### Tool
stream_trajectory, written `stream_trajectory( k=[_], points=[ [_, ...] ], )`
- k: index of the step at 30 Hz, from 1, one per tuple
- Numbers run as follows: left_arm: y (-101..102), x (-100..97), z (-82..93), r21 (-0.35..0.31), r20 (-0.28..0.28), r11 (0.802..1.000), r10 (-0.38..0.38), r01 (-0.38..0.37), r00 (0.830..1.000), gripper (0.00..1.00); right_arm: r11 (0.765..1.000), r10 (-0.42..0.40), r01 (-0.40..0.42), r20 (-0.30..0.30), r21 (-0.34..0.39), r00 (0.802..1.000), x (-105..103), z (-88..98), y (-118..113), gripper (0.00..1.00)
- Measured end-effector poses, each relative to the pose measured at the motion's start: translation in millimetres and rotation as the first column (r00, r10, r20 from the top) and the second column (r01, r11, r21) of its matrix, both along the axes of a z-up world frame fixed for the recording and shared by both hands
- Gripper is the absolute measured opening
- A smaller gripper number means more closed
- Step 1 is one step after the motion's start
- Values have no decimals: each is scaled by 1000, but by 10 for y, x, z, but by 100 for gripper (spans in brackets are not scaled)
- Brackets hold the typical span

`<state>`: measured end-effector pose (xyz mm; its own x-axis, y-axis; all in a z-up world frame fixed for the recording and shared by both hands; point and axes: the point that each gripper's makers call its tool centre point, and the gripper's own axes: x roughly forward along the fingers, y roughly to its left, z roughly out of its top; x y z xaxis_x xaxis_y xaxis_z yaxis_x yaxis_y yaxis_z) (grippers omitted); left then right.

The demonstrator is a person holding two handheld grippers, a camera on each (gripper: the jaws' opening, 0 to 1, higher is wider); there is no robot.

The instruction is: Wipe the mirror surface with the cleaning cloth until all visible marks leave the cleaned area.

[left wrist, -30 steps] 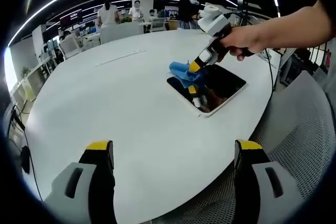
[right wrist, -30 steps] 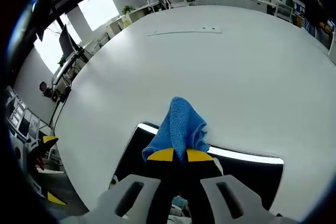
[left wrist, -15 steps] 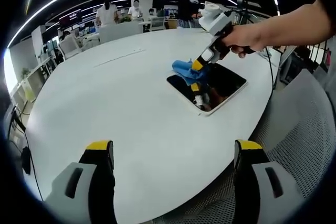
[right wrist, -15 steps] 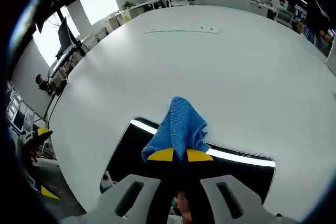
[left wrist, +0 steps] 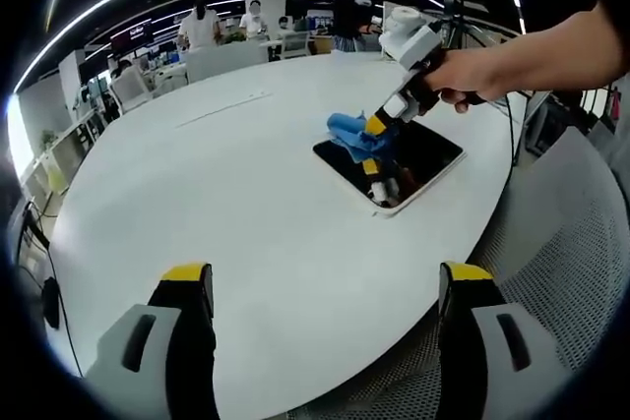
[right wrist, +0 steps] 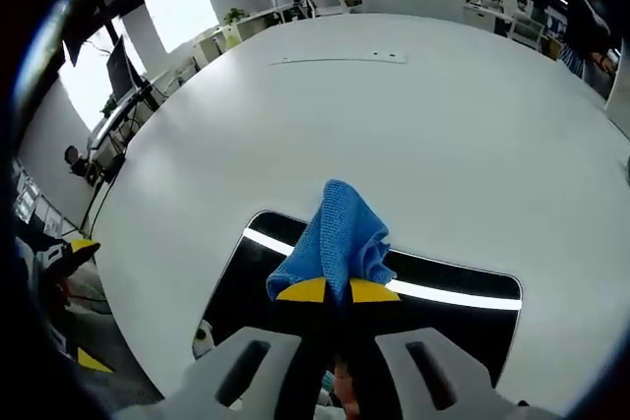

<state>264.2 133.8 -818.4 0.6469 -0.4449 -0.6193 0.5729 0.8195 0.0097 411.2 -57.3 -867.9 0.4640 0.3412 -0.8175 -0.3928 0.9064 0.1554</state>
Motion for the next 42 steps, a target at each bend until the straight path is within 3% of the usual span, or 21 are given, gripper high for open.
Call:
stream_trajectory(
  k=[10, 24, 42],
  points=[
    [1, 5, 0, 6, 6, 1000, 2, -2, 1000, 94, 1000, -11, 11, -7, 29, 1000, -183, 2, -8, 0],
    [-6, -13, 8, 11, 8, 1000, 0, 0, 1000, 93, 998, -17, 18, -20, 64, 1000, -659, 17, 22, 0],
    [-19, -28, 0, 19, 1, 1000, -8, 8, 1000, 93, 996, -16, 20, -39, 92, 999, -949, 15, 41, 1]
  ],
)
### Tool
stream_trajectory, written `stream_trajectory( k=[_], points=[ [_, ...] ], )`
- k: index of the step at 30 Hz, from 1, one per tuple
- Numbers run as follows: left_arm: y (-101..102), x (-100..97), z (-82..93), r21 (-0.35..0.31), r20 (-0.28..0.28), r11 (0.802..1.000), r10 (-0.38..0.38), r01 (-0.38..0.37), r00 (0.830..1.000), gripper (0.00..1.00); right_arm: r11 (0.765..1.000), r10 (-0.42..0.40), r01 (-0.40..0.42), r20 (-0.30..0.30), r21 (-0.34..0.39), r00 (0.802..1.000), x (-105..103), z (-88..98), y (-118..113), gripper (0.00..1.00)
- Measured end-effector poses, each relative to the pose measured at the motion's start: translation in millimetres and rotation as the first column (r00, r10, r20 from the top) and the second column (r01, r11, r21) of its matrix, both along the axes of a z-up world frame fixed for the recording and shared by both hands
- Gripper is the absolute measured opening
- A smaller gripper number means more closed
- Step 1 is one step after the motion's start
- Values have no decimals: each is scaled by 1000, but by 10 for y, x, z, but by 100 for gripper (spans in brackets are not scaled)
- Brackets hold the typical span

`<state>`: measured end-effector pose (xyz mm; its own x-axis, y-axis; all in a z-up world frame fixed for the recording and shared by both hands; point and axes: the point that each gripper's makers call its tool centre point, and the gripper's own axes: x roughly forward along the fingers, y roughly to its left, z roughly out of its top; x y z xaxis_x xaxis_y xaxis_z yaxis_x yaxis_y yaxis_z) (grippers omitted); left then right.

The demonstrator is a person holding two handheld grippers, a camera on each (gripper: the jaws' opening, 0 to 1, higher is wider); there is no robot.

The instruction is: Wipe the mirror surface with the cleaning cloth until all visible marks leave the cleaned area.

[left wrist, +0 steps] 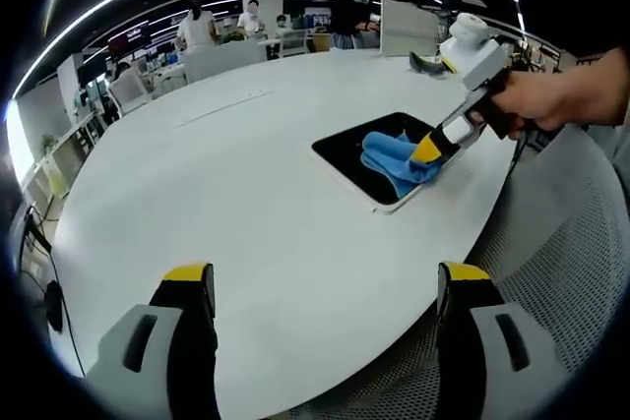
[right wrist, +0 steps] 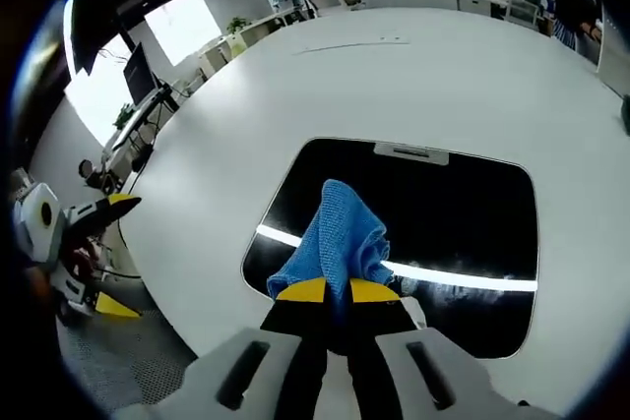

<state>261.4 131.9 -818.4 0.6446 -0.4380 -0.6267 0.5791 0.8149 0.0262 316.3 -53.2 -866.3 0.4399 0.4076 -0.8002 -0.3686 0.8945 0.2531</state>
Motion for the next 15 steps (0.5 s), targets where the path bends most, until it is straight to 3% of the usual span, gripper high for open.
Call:
stream_trajectory(
  k=[15],
  points=[
    [-33, -11, 12, -18, 1, 1000, -8, 8, 1000, 94, 1000, 0, 0, -12, 10, 1000, -129, 4, 30, 0]
  ],
)
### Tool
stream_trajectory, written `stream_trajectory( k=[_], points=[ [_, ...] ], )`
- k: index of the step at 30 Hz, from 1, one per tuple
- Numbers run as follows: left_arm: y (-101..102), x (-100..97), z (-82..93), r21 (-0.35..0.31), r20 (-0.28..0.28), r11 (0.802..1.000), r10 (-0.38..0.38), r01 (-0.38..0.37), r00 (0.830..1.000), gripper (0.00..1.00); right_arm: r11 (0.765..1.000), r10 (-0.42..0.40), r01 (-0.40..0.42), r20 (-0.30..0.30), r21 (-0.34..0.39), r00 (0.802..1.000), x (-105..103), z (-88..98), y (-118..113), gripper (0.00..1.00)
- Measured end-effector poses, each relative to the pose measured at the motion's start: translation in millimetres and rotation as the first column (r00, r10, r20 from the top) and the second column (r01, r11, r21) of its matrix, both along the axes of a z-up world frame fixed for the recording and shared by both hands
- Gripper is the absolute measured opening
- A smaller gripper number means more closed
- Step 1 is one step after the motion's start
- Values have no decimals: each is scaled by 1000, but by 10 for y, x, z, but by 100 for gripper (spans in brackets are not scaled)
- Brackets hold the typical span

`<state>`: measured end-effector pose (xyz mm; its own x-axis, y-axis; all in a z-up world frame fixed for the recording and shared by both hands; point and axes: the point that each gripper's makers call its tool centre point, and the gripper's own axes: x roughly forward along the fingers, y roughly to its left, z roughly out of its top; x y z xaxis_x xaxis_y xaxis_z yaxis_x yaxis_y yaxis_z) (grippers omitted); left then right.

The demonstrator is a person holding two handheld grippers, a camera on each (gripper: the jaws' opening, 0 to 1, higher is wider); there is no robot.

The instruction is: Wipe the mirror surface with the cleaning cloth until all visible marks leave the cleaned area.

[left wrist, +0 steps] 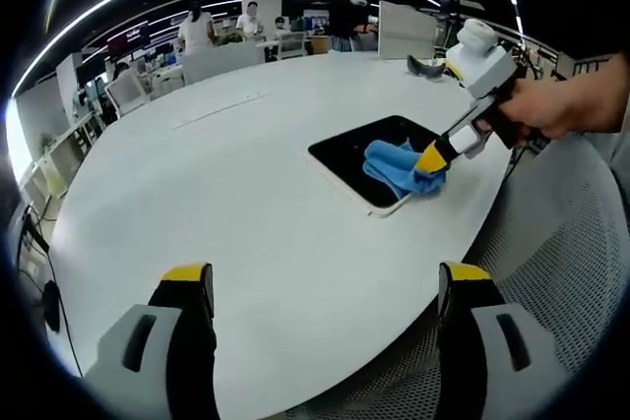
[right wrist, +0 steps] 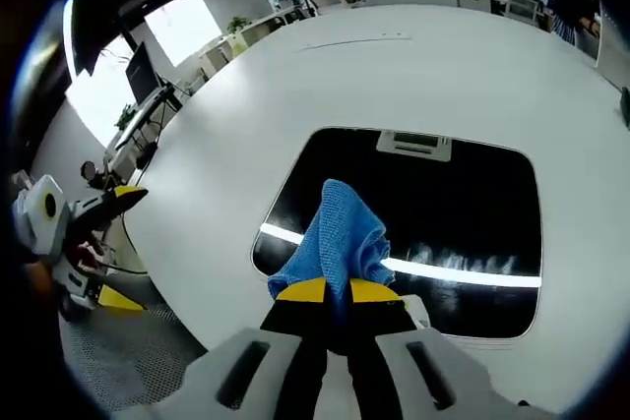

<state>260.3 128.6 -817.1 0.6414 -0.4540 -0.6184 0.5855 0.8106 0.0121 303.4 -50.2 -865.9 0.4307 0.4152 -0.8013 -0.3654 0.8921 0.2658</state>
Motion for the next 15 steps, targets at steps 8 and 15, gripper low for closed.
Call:
stream_trajectory(
  k=[8, 15],
  points=[
    [7, -5, -3, 2, -2, 1000, -1, 1, 1000, 94, 1000, -12, 13, -35, 11, 999, -47, -1, 26, 0],
    [8, -10, -5, 4, -3, 1000, -3, 3, 1000, 94, 1000, -6, 6, -32, 17, 999, -48, 1, 25, 0]
  ],
)
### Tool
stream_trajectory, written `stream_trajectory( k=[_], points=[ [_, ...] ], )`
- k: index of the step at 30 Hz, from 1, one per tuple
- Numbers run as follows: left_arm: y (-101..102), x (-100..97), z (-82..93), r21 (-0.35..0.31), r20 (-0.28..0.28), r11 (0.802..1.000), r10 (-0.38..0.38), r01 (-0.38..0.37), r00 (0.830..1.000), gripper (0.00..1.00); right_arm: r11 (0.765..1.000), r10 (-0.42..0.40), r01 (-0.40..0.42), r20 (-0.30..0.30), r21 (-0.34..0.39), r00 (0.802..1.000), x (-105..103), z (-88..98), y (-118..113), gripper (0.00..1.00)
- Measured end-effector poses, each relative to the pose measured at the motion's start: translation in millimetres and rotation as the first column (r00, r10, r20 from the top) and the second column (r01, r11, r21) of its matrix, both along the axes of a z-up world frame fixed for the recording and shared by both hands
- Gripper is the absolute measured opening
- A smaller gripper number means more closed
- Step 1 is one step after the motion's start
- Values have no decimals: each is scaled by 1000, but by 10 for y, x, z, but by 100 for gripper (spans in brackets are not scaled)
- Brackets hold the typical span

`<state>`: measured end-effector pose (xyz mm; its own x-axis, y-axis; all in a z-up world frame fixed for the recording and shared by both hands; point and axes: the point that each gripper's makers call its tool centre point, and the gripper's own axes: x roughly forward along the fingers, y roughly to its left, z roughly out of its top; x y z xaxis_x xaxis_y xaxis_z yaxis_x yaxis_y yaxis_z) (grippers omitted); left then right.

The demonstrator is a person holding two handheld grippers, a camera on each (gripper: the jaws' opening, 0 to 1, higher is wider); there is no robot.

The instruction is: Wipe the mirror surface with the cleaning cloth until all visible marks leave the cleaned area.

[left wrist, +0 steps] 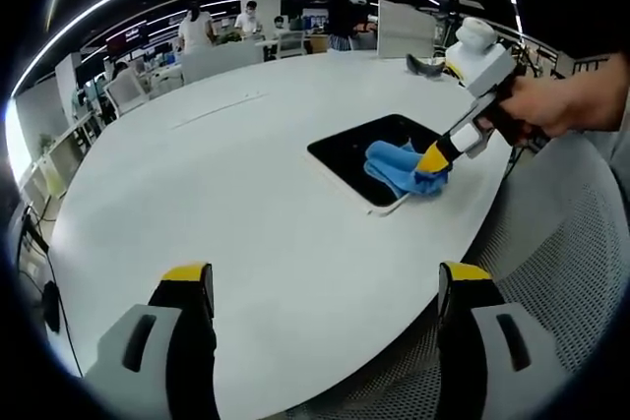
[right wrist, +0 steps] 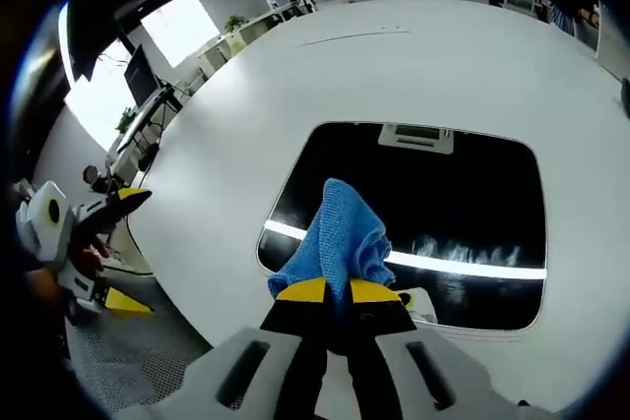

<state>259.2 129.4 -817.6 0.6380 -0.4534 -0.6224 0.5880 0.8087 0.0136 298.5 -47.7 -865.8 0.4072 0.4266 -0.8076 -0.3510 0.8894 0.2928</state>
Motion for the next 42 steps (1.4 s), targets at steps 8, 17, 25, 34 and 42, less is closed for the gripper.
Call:
stream_trajectory(
  k=[8, 17, 25, 34, 42],
  points=[
    [-10, -7, -2, 1, -1, 1000, -4, 4, 1000, 94, 1000, 5, -5, -4, 0, 1000, -3, 5, -2, 1],
    [-45, 24, 89, -72, 10, 997, 20, -20, 1000, 99, 1000, -2, 2, -10, 11, 1000, -6, 18, -9, 1],
    [-72, 28, 78, -81, 3, 997, 17, -16, 1000, 99, 1000, -4, 5, -12, 16, 1000, -11, 12, -43, 1],
    [-78, 18, 54, -71, -6, 997, 12, -12, 1000, 98, 999, -22, 23, -20, 25, 1000, -18, 8, -122, 1],
    [-74, 10, 40, -68, -11, 998, 11, -12, 1000, 98, 999, -40, 40, -28, 24, 999, -5, 8, -248, 1]
  ],
)
